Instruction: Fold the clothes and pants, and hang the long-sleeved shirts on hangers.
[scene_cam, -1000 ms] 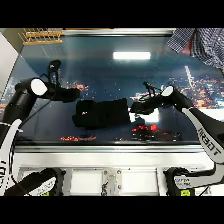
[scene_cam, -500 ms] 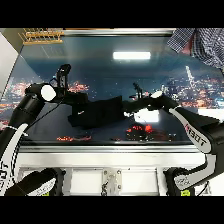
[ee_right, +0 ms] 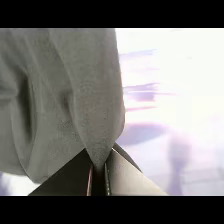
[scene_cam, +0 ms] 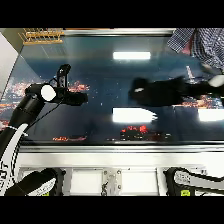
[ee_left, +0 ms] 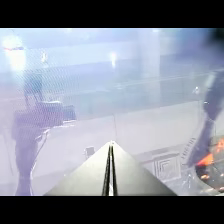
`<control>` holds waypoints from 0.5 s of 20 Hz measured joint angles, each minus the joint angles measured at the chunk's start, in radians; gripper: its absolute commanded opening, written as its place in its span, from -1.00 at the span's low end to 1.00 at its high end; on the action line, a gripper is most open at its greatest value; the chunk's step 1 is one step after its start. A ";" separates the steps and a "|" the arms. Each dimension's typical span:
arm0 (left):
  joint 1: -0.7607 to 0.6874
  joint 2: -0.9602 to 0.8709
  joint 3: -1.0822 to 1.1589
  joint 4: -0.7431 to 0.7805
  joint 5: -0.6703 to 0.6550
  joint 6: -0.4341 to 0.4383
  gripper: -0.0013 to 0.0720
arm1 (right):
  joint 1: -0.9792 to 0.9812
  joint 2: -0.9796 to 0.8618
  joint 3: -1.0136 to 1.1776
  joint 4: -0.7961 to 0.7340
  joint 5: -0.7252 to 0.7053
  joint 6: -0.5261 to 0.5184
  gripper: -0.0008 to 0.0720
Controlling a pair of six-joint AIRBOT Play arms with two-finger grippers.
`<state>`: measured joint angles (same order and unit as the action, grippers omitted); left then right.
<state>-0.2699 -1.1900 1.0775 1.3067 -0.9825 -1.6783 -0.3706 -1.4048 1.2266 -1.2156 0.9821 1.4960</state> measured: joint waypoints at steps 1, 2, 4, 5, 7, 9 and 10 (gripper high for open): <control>0.000 0.000 0.000 0.000 0.000 0.000 -0.95 | -0.077 0.014 -0.005 -0.031 0.003 0.034 -0.95; 0.000 0.000 0.000 0.000 -0.001 -0.005 -0.95 | -0.152 0.027 -0.012 -0.054 0.006 0.065 -0.95; 0.000 0.000 0.000 0.000 -0.002 -0.007 -0.95 | -0.286 0.055 -0.040 -0.085 0.008 0.124 -0.95; 0.000 0.000 0.000 0.000 -0.002 -0.008 -0.95 | -0.346 0.072 -0.062 -0.097 0.006 0.152 -0.95; 0.000 0.000 0.000 0.000 -0.002 -0.012 -0.95 | -0.435 0.117 -0.123 -0.121 -0.006 0.200 -0.95; 0.000 0.000 0.000 0.000 -0.002 -0.015 -0.95 | -0.487 0.173 -0.200 -0.156 -0.015 0.247 -0.95; 0.000 0.000 0.000 0.000 -0.001 -0.015 -0.95 | -0.503 0.208 -0.246 -0.175 -0.018 0.269 -0.95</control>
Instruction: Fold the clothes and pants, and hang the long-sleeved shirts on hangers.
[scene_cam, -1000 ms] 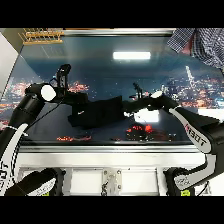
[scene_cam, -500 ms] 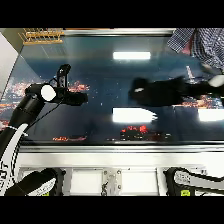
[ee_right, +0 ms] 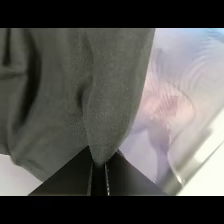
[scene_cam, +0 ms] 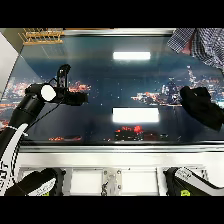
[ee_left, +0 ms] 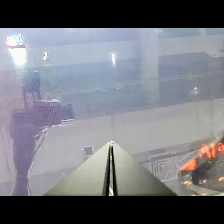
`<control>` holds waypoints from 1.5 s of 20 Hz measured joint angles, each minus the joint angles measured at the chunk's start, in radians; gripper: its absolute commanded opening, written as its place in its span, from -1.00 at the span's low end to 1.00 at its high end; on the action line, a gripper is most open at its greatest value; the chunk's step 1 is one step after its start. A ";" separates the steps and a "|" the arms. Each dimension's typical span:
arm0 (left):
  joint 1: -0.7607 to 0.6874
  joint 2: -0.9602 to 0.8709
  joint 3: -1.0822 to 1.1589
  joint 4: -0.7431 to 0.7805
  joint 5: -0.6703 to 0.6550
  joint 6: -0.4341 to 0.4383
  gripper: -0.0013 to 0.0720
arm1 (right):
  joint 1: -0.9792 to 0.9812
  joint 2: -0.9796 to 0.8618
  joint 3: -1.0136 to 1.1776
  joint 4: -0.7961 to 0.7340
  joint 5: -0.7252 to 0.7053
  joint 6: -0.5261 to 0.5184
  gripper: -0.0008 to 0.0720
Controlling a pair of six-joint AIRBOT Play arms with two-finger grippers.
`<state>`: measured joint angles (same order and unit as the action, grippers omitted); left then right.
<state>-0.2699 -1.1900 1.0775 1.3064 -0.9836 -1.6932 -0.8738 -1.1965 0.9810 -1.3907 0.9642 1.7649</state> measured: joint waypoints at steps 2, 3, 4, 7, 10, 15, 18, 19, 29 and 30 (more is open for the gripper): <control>0.000 0.000 0.000 0.000 0.000 0.000 -0.95 | -0.019 0.073 -0.095 -0.026 -0.004 0.029 -0.95; 0.000 0.000 0.000 0.000 0.000 0.000 -0.95 | -0.024 0.109 -0.142 -0.031 -0.005 0.040 -0.95; 0.000 0.000 0.000 0.000 0.000 0.000 -0.95 | -0.029 0.147 -0.190 -0.040 -0.005 0.045 -0.94; 0.000 0.000 0.000 0.000 0.001 -0.001 -0.95 | -0.035 0.233 -0.297 -0.055 -0.003 0.058 0.30; 0.000 0.000 0.000 0.000 0.001 -0.001 -0.95 | -0.038 0.278 -0.327 -0.066 0.024 -0.003 0.49; 0.000 0.000 0.000 0.000 0.000 -0.004 -0.95 | -0.001 0.359 -0.217 -0.033 0.037 -0.204 0.48; 0.000 0.000 0.000 0.000 0.000 -0.003 -0.95 | 0.120 0.415 -0.182 0.120 0.004 -0.327 0.48; 0.000 0.000 0.000 0.000 0.000 -0.003 -0.95 | 0.188 0.426 -0.175 0.180 -0.005 -0.371 0.48; 0.000 0.000 0.000 0.002 0.000 0.000 -0.95 | 0.793 0.347 -0.162 0.359 -0.041 -0.505 -0.95; 0.000 0.000 0.000 0.002 0.000 0.000 -0.95 | 0.814 0.335 -0.161 0.362 -0.041 -0.506 -0.94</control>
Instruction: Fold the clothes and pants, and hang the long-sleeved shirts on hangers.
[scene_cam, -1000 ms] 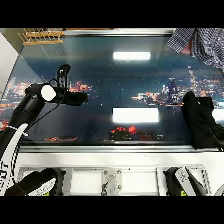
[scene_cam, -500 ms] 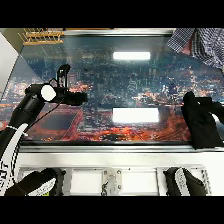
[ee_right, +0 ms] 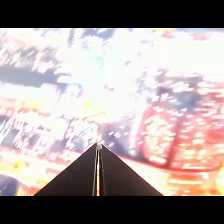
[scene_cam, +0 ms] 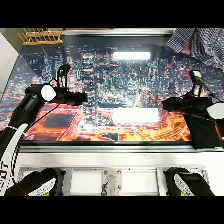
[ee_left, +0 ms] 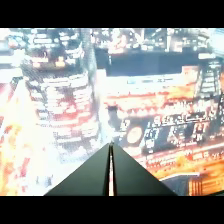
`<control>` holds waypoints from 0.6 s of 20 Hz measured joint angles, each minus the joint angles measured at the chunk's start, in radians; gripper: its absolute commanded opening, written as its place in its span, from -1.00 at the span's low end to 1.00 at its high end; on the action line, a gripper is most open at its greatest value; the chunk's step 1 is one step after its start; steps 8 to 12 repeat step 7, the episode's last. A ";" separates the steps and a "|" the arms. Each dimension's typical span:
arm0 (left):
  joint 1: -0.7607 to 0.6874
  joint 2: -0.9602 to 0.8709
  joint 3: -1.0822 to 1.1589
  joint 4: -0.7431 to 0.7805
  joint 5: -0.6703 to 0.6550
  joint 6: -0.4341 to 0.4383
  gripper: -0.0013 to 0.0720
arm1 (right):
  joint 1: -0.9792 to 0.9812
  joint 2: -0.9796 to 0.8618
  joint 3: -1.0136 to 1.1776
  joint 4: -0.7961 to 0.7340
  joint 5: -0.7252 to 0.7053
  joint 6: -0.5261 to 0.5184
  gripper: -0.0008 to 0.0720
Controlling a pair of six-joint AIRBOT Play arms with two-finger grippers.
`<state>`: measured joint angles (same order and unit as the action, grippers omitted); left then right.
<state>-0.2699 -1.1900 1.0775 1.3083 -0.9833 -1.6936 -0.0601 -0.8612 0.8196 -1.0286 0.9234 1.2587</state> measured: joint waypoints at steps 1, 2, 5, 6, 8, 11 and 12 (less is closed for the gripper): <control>0.000 0.000 0.000 0.000 0.000 0.000 -0.95 | 0.016 -0.011 0.000 0.003 0.000 -0.002 -0.95; 0.000 0.000 0.000 0.000 0.000 0.000 -0.95 | 0.027 -0.019 0.000 0.005 0.004 -0.003 -0.95; 0.000 0.000 0.000 0.000 0.000 0.000 -0.95 | 0.049 -0.039 0.000 0.011 0.012 -0.006 -0.95; 0.000 0.000 0.000 0.000 0.000 -0.001 -0.95 | 0.052 -0.042 0.000 0.012 0.014 -0.006 -0.95; 0.000 0.000 0.000 0.000 0.000 -0.001 -0.95 | 0.053 -0.043 0.000 0.012 0.015 -0.006 -0.95; 0.000 0.000 0.000 0.000 0.000 -0.001 -0.95 | 0.053 -0.043 0.000 0.012 0.015 -0.006 -0.95; 0.000 0.000 0.000 0.000 0.000 -0.001 -0.95 | 0.053 -0.043 0.000 0.012 0.015 -0.006 -0.95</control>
